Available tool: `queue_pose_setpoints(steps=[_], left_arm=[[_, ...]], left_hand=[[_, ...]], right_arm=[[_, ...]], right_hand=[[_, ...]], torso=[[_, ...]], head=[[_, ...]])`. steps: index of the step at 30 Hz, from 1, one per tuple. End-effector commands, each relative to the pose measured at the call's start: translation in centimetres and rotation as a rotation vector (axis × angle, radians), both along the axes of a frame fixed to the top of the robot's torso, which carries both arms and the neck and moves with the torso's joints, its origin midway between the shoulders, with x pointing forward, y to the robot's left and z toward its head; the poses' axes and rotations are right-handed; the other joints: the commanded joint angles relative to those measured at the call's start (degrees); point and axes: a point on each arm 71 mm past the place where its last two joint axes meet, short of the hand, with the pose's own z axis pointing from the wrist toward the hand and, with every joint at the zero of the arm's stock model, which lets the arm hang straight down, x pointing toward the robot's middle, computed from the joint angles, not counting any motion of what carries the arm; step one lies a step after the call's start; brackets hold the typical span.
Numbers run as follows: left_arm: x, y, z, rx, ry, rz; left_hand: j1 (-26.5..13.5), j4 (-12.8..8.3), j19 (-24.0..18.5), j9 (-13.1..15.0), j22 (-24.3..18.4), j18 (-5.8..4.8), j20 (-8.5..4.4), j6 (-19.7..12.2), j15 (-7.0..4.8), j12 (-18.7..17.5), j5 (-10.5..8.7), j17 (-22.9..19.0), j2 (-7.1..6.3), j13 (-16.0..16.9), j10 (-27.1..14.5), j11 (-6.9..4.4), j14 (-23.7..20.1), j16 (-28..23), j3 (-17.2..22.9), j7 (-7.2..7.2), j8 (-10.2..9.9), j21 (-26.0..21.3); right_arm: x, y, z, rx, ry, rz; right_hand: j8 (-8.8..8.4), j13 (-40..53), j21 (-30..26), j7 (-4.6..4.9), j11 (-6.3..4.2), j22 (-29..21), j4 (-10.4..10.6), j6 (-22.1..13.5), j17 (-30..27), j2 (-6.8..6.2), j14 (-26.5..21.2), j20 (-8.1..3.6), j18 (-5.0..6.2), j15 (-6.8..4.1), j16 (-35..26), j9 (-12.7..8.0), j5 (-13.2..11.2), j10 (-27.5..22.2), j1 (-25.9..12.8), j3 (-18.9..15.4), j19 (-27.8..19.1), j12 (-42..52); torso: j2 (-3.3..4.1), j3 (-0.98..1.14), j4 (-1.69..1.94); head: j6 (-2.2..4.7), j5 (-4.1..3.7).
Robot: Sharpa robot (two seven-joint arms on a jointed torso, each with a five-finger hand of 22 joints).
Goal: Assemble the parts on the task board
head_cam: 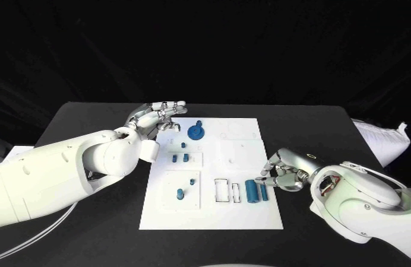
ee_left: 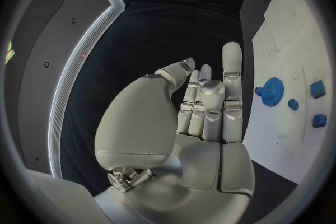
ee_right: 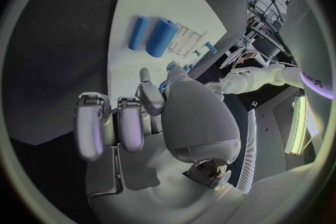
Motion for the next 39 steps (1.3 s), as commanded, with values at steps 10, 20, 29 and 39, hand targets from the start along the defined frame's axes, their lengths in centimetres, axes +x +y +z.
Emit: queue_pose_setpoints(steps=[10,20,29,39], left_arm=[[0.1,0.2,0.0,-0.004,-0.010,-0.010],[0.1,0.2,0.0,-0.004,-0.009,-0.011],[0.1,0.2,0.0,-0.003,-0.008,-0.011],[0.0,0.4,0.0,-0.003,-0.006,-0.012]], left_hand=[[-0.53,0.04,-0.32,-0.04,-0.06,0.98,0.20,-0.58,-0.11,0.24,-0.27,-0.10,0.32,-0.08,-0.54,-0.05,-0.46,-0.11,-0.32,0.02,0.24,-0.21],[-0.53,0.04,-0.32,-0.04,-0.06,0.98,0.20,-0.58,-0.11,0.24,-0.27,-0.10,0.32,-0.08,-0.54,-0.05,-0.46,-0.11,-0.32,0.02,0.24,-0.21],[-0.53,0.04,-0.32,-0.04,-0.06,0.98,0.20,-0.58,-0.11,0.24,-0.27,-0.10,0.32,-0.08,-0.54,-0.05,-0.46,-0.11,-0.32,0.02,0.24,-0.21],[-0.53,0.04,-0.32,-0.04,-0.06,0.98,0.20,-0.58,-0.11,0.24,-0.27,-0.10,0.32,-0.08,-0.54,-0.05,-0.46,-0.11,-0.32,0.02,0.24,-0.21]], right_arm=[[-0.3,0.9,-1.1,-0.069,0.050,0.029],[-0.2,1.8,-1.6,-0.087,0.046,0.059],[0.3,2.0,-2.6,-0.120,0.060,0.070],[0.1,2.8,-4.4,-0.107,0.111,0.074]], right_hand=[[1.42,12.74,0.68,-0.57,-0.52,4.21,0.19,0.27,8.31,0.70,4.80,-0.19,-0.60,0.06,0.90,2.31,1.04,1.70,-1.50,-3.06,1.51,8.01],[1.56,13.03,0.75,-0.59,-0.53,4.34,0.17,0.13,8.43,0.55,4.81,-0.20,-0.62,0.05,0.97,2.73,0.71,1.67,-1.78,-3.65,1.55,8.10],[1.71,13.26,0.82,-0.61,-0.54,4.49,0.00,0.01,8.61,0.74,4.83,-0.20,-0.65,0.04,1.05,3.16,0.13,1.61,-1.28,-3.85,1.58,8.10],[1.95,13.52,0.84,-0.66,-0.57,4.53,-0.15,0.03,8.59,1.35,4.81,-0.21,-0.66,0.03,1.04,3.68,0.16,1.59,-0.48,-3.85,1.57,8.11]], torso=[[0.02,-0.02,-0.11],[-0.01,-0.04,-0.02],[0.03,-0.05,0.01],[0.00,-0.08,-0.07]], head=[[-0.38,0.51],[-0.42,0.60],[-0.55,1.03],[-0.69,1.53]])
